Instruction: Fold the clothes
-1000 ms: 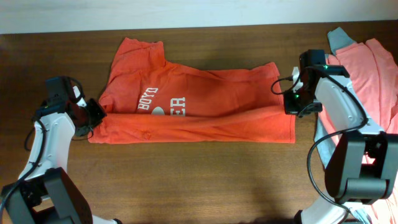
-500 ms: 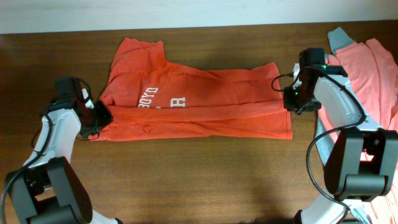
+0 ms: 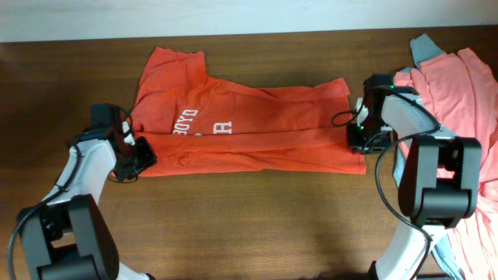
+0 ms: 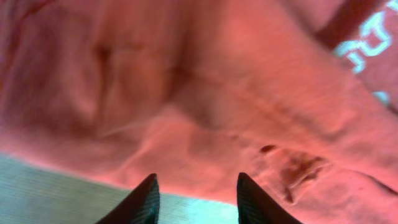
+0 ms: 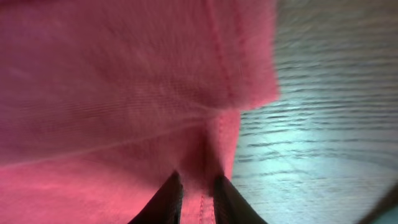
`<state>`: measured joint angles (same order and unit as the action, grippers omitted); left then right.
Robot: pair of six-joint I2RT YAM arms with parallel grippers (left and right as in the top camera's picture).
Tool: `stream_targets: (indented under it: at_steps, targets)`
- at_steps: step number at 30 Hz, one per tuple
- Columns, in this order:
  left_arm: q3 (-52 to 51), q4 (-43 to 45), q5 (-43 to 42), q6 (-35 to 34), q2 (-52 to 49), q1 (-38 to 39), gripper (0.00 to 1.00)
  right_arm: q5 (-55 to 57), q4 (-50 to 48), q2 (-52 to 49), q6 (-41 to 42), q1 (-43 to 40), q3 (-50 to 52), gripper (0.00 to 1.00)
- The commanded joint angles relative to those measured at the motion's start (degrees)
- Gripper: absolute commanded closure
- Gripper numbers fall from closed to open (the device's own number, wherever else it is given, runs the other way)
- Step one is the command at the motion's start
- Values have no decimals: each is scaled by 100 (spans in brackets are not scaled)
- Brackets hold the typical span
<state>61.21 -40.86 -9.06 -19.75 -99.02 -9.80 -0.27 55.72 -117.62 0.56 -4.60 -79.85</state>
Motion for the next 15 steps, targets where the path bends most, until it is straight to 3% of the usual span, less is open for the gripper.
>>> stream_targets:
  at_steps: [1,8,15]
  targets:
    - [-26,271,-61,11,-39,195,57,-81,39,-205,-13,15,57,77]
    - [-26,503,-59,9,-42,280,55,-81,39,-225,-13,13,57,78]
    - [-103,264,-37,57,-138,306,90,-81,44,-225,-13,13,57,78]
